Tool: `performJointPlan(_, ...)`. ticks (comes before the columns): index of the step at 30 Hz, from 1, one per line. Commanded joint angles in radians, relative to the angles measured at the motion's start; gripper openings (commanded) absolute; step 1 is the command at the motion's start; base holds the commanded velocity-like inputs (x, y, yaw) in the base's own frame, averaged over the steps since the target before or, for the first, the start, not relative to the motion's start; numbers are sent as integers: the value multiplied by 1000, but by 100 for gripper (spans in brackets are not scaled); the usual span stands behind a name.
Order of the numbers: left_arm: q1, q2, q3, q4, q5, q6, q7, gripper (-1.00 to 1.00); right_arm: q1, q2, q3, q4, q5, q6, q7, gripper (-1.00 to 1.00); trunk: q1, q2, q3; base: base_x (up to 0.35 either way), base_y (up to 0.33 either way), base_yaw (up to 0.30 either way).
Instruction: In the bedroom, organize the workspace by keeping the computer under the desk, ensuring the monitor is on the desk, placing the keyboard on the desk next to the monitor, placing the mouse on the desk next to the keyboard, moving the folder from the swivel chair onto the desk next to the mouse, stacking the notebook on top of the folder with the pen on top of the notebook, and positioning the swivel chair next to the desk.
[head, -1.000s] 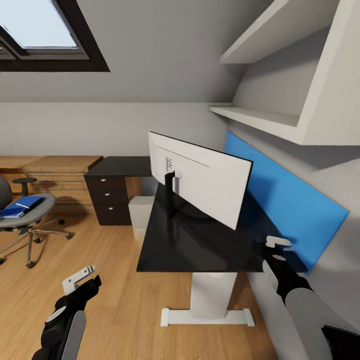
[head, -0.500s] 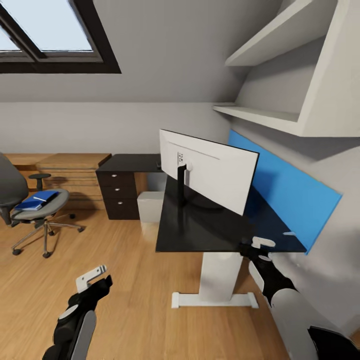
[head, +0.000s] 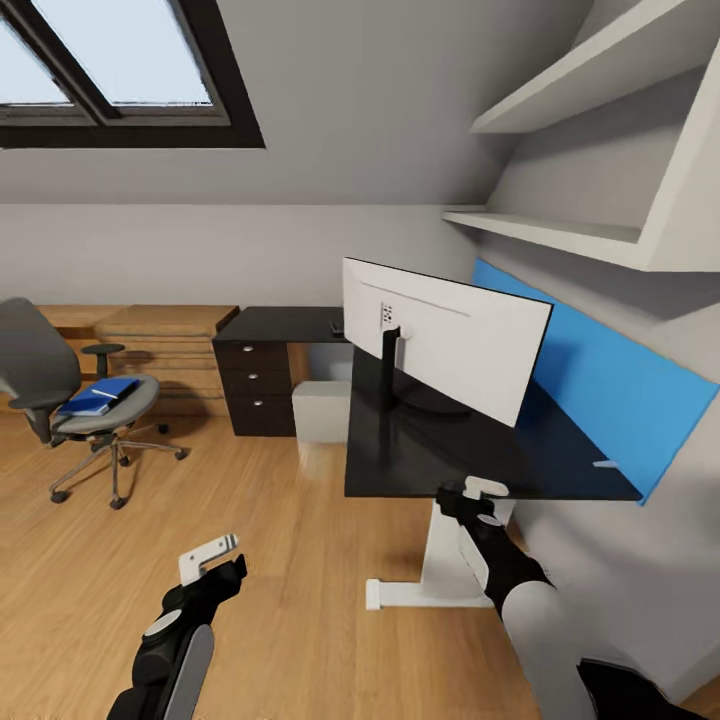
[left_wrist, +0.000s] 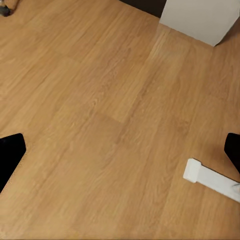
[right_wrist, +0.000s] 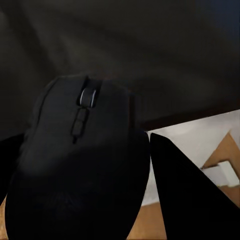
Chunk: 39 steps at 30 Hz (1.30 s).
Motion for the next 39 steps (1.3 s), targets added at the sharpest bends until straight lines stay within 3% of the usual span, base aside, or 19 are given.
performJointPlan(1,-1,0,0,2,10,3,7,100,0,4,-4,-2,1,5,3,-100,0,-1,-1,-1,53,207)
performJointPlan(18,-1,0,-20,11,10,-1,7,100,1,11,0,1,3,3,4,-100,0,-1,-1,46,63,258)
performJointPlan(28,-1,0,-30,14,10,-2,8,100,1,11,0,2,3,5,5,-100,0,-1,-1,209,243,28)
performJointPlan(39,-1,0,-67,39,6,-8,9,100,2,12,5,3,5,4,10,-100,0,-1,-1,214,252,1)
